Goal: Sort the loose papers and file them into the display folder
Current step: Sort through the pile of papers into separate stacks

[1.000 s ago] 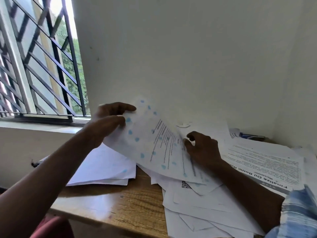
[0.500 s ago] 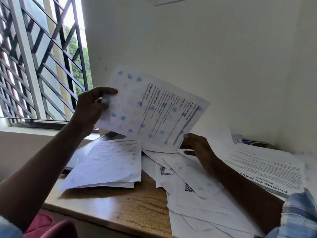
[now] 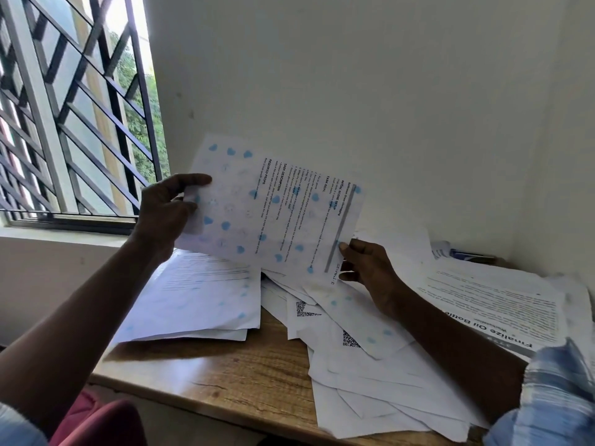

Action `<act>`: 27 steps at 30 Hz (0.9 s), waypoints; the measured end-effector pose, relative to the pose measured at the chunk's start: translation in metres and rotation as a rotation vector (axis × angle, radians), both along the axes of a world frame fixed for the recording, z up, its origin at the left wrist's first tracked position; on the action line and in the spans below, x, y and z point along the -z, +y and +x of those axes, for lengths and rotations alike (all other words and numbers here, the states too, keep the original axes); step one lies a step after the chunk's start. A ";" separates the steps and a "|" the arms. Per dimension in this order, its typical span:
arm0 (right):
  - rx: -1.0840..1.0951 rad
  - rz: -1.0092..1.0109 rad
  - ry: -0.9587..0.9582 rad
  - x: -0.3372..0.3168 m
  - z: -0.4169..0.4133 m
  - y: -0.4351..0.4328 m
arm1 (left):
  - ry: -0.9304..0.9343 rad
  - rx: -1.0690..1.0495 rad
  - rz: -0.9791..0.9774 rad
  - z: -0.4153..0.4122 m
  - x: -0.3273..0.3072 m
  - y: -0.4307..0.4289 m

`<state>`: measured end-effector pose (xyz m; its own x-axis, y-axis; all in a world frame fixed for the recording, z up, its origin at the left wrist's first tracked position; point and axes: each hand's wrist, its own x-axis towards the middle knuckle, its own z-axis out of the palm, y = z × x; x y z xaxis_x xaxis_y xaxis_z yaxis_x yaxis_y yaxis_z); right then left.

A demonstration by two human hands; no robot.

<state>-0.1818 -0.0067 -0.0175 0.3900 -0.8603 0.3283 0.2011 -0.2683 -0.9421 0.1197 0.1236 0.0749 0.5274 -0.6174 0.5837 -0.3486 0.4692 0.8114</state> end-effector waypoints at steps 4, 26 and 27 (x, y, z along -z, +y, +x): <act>0.010 0.022 -0.005 0.002 0.001 -0.002 | 0.013 -0.003 0.015 -0.003 0.008 0.000; 0.287 -0.687 1.060 0.024 0.015 0.017 | -0.254 -0.163 0.690 -0.017 0.079 0.092; 0.286 -0.696 1.068 0.023 0.015 0.019 | -0.337 -0.139 0.761 -0.017 0.080 0.096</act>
